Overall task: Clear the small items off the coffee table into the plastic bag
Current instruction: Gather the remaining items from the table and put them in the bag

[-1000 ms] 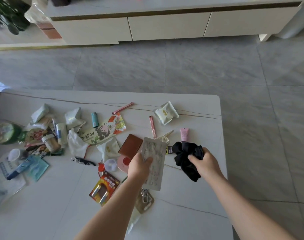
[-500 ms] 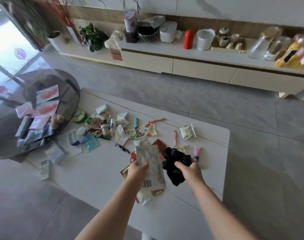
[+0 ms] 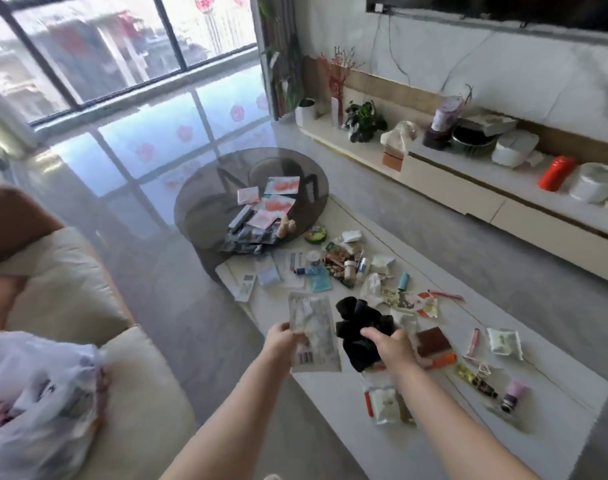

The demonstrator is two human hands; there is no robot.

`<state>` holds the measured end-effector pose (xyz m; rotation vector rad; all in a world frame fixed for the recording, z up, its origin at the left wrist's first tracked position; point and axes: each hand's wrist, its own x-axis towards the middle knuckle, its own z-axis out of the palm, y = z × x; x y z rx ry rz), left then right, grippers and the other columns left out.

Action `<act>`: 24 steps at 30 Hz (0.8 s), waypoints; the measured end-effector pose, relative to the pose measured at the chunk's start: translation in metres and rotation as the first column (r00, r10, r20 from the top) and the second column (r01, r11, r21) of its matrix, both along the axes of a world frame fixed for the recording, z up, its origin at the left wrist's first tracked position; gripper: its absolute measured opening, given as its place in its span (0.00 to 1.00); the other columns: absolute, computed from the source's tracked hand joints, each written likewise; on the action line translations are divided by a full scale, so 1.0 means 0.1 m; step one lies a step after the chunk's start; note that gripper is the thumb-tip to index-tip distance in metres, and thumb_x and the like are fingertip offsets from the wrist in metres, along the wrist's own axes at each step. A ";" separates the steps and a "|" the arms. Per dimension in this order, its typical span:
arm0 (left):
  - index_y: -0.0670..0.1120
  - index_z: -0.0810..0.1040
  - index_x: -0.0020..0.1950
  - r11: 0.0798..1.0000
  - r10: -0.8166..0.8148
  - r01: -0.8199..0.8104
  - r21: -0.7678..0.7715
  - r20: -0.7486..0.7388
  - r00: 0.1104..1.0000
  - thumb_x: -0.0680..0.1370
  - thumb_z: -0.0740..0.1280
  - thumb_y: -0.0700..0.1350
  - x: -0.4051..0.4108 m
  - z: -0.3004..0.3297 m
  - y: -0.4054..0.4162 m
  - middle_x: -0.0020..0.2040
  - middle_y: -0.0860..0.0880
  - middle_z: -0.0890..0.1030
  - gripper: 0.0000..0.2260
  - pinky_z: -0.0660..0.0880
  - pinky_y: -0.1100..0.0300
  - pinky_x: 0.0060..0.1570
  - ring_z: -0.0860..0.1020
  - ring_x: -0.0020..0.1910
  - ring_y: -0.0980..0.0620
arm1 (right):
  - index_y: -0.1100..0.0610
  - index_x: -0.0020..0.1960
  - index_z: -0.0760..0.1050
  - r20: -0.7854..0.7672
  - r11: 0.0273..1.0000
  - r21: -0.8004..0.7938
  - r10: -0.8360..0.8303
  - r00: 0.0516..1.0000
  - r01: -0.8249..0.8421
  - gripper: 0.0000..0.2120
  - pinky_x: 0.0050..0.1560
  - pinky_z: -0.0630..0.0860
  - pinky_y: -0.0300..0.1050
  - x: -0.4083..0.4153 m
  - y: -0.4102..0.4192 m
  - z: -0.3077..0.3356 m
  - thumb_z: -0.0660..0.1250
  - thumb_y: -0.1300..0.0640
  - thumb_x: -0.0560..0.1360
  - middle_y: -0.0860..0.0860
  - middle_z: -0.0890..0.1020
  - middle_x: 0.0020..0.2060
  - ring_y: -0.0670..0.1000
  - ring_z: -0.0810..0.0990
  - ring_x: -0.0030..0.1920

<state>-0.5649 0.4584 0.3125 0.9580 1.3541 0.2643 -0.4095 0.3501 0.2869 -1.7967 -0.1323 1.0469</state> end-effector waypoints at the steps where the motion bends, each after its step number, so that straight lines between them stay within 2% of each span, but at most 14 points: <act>1: 0.33 0.78 0.54 0.999 0.032 -0.032 0.010 0.013 0.999 0.69 0.61 0.24 -0.21 0.04 0.11 0.44 0.37 0.80 0.16 0.77 0.45 0.49 0.79 0.44 0.39 | 0.58 0.46 0.76 0.002 0.999 0.020 0.028 1.000 -0.028 0.05 0.40 0.76 0.43 -0.16 0.16 0.06 0.70 0.62 0.71 0.51 0.80 0.38 0.52 0.80 0.41; 3: 0.31 0.77 0.58 0.995 0.093 -0.094 0.031 0.033 0.995 0.71 0.62 0.25 -0.64 0.11 0.32 0.49 0.35 0.81 0.16 0.76 0.41 0.54 0.79 0.46 0.39 | 0.58 0.45 0.76 0.000 0.996 0.048 0.077 0.997 -0.077 0.04 0.41 0.78 0.46 -0.49 0.47 0.17 0.70 0.63 0.72 0.52 0.81 0.37 0.53 0.80 0.40; 5: 0.31 0.75 0.61 0.984 0.169 -0.172 0.047 0.061 0.984 0.73 0.64 0.26 -1.07 0.19 0.49 0.55 0.32 0.80 0.16 0.75 0.39 0.57 0.79 0.49 0.37 | 0.62 0.49 0.76 -0.019 0.987 0.075 0.144 0.989 -0.142 0.07 0.47 0.80 0.54 -0.84 0.76 0.24 0.70 0.64 0.72 0.56 0.81 0.40 0.58 0.81 0.43; 8: 0.30 0.73 0.63 0.945 0.311 -0.319 0.069 0.112 0.944 0.76 0.64 0.30 -1.71 0.27 0.71 0.54 0.33 0.78 0.15 0.73 0.39 0.58 0.78 0.48 0.38 | 0.61 0.51 0.73 -0.038 0.958 0.116 0.269 0.963 -0.263 0.10 0.43 0.80 0.53 -1.37 1.17 0.31 0.70 0.65 0.72 0.58 0.81 0.43 0.58 0.81 0.44; 11: 0.30 0.72 0.62 0.890 0.432 -0.446 0.095 0.133 0.892 0.79 0.63 0.34 -2.29 0.31 0.86 0.51 0.34 0.77 0.13 0.74 0.44 0.51 0.77 0.43 0.41 | 0.58 0.49 0.73 -0.012 0.908 0.128 0.403 0.915 -0.398 0.08 0.47 0.80 0.55 -1.90 1.51 0.34 0.70 0.66 0.72 0.56 0.81 0.41 0.56 0.81 0.42; 13: 0.32 0.74 0.58 0.839 0.521 -0.537 0.091 0.150 0.840 0.80 0.62 0.36 -2.66 0.33 0.91 0.47 0.36 0.78 0.10 0.75 0.50 0.42 0.77 0.39 0.43 | 0.58 0.47 0.74 0.004 0.871 0.120 0.480 0.878 -0.477 0.07 0.49 0.79 0.56 -2.24 1.71 0.36 0.70 0.65 0.72 0.55 0.81 0.40 0.55 0.81 0.41; 15: 0.38 0.77 0.51 0.793 0.591 -0.605 0.073 0.152 0.793 0.80 0.62 0.37 -2.99 0.35 0.94 0.40 0.42 0.79 0.05 0.76 0.58 0.30 0.79 0.32 0.47 | 0.60 0.47 0.74 0.026 0.821 0.119 0.560 0.828 -0.558 0.07 0.46 0.79 0.54 -2.58 1.90 0.40 0.70 0.66 0.72 0.55 0.81 0.39 0.54 0.80 0.39; 16: 0.40 0.77 0.50 0.769 0.623 -0.636 0.072 0.143 0.769 0.80 0.62 0.37 -3.15 0.35 0.96 0.39 0.43 0.79 0.05 0.76 0.59 0.30 0.79 0.32 0.47 | 0.61 0.48 0.74 0.047 0.795 0.116 0.594 0.803 -0.595 0.07 0.43 0.79 0.52 -2.74 2.00 0.41 0.70 0.66 0.71 0.55 0.80 0.38 0.54 0.80 0.38; 19: 0.38 0.77 0.56 0.692 0.706 -0.718 0.069 0.142 0.694 0.80 0.62 0.35 -3.55 0.31 1.03 0.40 0.42 0.79 0.07 0.76 0.53 0.41 0.78 0.37 0.44 | 0.63 0.51 0.72 0.072 0.719 0.119 0.681 0.729 -0.684 0.11 0.43 0.78 0.52 -3.16 2.26 0.47 0.70 0.65 0.71 0.58 0.80 0.42 0.58 0.81 0.43; 22: 0.38 0.76 0.55 0.608 0.786 -0.793 0.034 0.120 0.607 0.79 0.62 0.33 -3.87 0.26 1.09 0.40 0.41 0.80 0.07 0.77 0.53 0.37 0.79 0.36 0.44 | 0.64 0.49 0.72 0.067 0.634 0.121 0.762 0.644 -0.764 0.09 0.37 0.78 0.48 -3.51 2.51 0.47 0.70 0.66 0.71 0.59 0.80 0.41 0.57 0.81 0.41; 24: 0.37 0.76 0.56 0.542 0.834 -0.840 0.011 0.112 0.539 0.79 0.61 0.33 -4.04 0.25 1.12 0.44 0.38 0.81 0.08 0.79 0.48 0.42 0.80 0.40 0.40 | 0.65 0.49 0.72 0.054 0.589 0.132 0.799 0.599 -0.797 0.09 0.39 0.79 0.51 -3.72 2.70 0.45 0.69 0.66 0.71 0.60 0.79 0.41 0.58 0.81 0.40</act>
